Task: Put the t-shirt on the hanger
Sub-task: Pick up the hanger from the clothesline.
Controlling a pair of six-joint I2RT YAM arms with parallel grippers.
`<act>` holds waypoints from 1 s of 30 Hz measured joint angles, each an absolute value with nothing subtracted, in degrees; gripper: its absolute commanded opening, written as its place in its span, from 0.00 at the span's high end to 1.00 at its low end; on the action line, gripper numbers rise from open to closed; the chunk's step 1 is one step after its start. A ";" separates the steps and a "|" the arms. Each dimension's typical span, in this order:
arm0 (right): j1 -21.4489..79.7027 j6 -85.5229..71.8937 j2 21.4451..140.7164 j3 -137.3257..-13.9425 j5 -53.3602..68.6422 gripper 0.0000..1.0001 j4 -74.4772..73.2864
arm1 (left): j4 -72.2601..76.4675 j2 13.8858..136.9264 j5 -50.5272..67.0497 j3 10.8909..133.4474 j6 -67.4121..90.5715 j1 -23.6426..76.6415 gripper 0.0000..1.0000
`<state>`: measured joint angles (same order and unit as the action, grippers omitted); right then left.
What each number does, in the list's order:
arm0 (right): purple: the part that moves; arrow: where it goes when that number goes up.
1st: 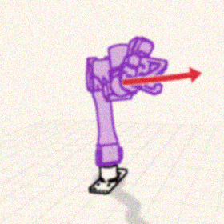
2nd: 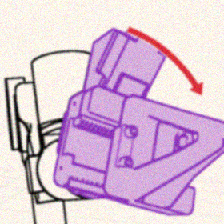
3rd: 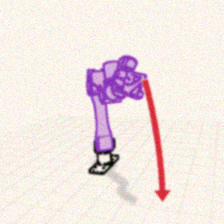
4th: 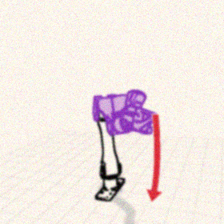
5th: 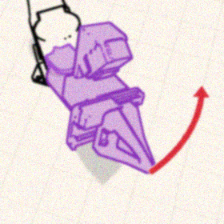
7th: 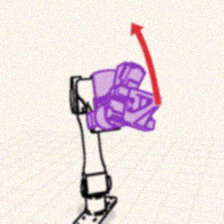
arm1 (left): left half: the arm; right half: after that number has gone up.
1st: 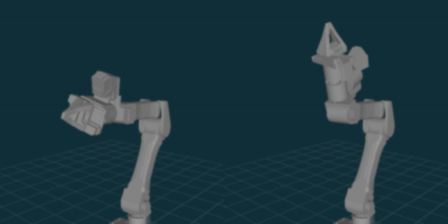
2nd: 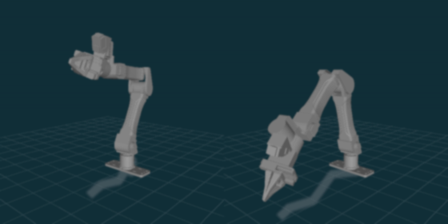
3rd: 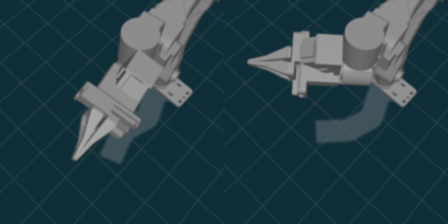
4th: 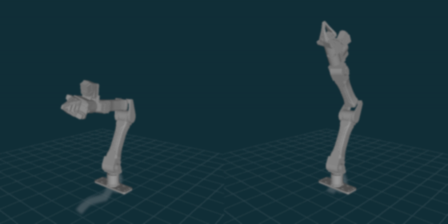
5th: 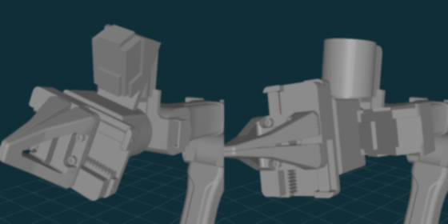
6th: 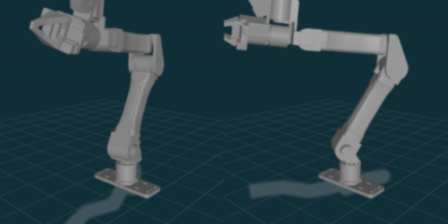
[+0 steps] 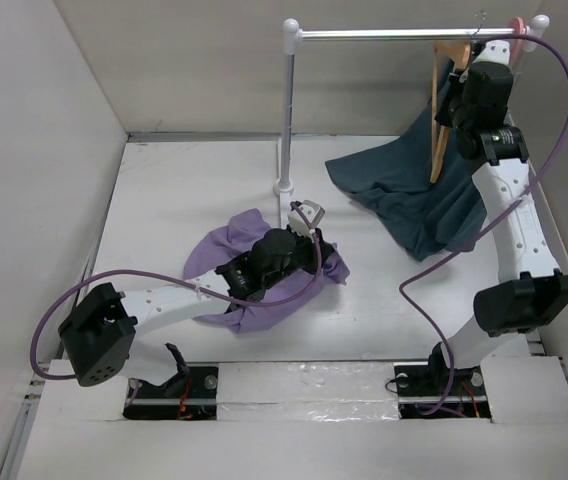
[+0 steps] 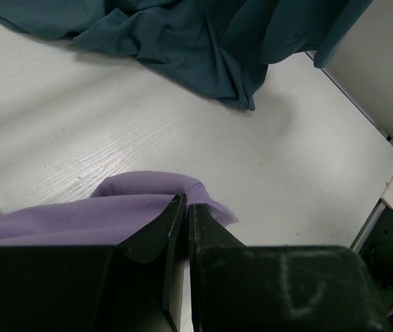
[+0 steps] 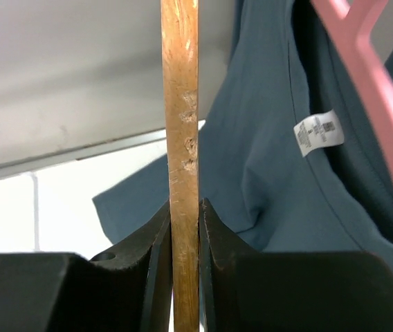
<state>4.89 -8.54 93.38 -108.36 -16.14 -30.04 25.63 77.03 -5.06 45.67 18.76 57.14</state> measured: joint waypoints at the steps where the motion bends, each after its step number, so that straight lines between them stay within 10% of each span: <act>1: 4.89 -8.54 92.55 -108.14 -15.75 1.00 -29.74 | 25.63 77.03 -5.23 45.67 18.79 57.14 1.00; 30: 16.49 -17.63 46.19 -63.59 3.14 1.00 -24.14 | 23.70 88.99 1.17 61.67 20.69 40.56 1.00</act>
